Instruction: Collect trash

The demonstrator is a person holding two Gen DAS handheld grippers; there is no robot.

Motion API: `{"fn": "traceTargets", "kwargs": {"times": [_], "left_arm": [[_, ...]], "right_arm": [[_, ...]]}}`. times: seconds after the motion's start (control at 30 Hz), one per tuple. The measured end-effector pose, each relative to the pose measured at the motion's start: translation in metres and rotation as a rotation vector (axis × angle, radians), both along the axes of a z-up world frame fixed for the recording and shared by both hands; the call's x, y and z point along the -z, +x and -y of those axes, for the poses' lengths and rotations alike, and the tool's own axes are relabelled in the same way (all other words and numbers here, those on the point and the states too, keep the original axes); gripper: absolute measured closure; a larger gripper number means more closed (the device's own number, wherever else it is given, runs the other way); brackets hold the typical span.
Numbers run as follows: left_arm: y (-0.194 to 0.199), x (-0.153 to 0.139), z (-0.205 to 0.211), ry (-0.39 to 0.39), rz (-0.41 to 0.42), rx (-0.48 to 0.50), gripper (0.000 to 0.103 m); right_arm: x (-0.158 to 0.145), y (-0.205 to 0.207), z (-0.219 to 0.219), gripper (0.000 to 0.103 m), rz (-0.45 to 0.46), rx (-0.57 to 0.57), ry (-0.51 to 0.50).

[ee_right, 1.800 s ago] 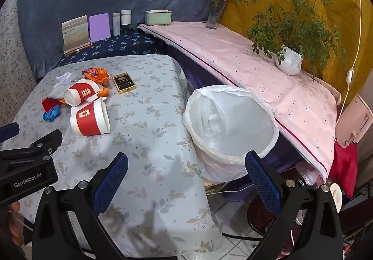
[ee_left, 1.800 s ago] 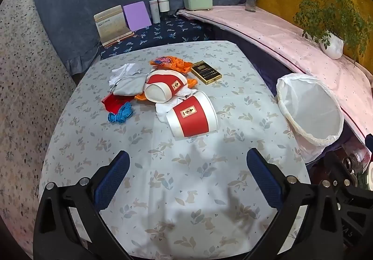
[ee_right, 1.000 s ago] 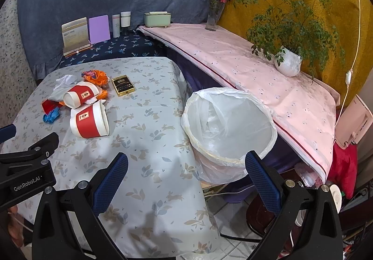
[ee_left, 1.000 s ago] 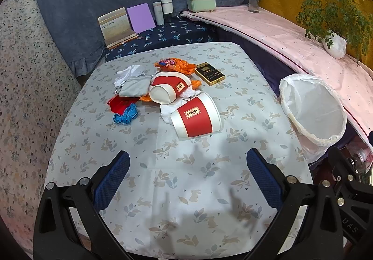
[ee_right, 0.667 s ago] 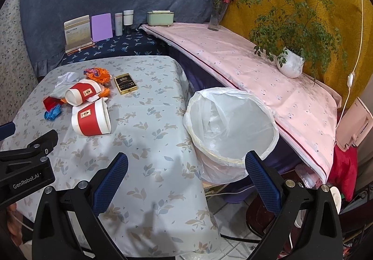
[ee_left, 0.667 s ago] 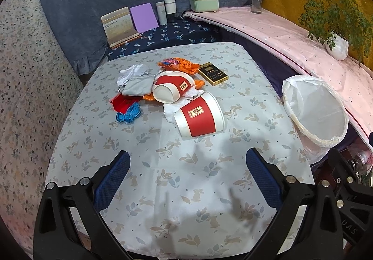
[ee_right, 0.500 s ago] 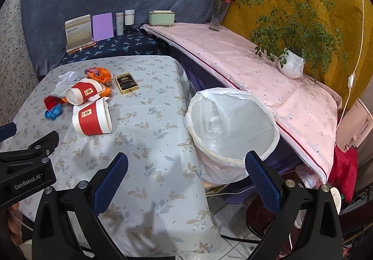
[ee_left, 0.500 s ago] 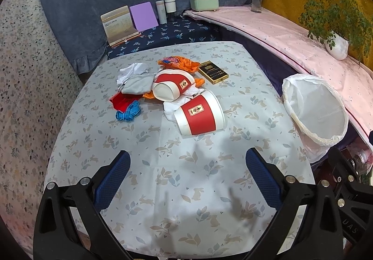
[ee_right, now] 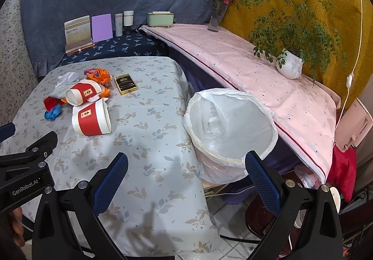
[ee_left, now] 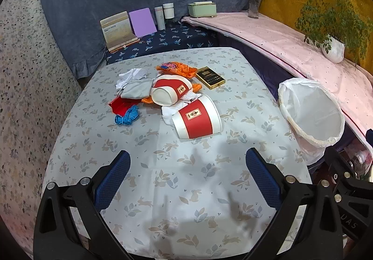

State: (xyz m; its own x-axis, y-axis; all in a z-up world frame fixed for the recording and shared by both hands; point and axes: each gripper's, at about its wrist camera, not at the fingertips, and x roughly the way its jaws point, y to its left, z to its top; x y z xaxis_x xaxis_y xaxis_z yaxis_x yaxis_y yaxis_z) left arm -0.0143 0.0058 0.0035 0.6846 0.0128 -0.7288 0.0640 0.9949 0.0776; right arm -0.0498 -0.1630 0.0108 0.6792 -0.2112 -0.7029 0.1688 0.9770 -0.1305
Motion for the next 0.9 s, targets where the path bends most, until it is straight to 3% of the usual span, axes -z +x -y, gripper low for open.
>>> {"fn": "traceTargets", "kwargs": {"times": [0.9], "left_arm": [[-0.0018,0.0012,0.0032,-0.005,-0.007,0.021,0.008]], "right_arm": [[-0.0050,-0.0031,0.0017,0.007,0.010,0.000,0.002]]}}
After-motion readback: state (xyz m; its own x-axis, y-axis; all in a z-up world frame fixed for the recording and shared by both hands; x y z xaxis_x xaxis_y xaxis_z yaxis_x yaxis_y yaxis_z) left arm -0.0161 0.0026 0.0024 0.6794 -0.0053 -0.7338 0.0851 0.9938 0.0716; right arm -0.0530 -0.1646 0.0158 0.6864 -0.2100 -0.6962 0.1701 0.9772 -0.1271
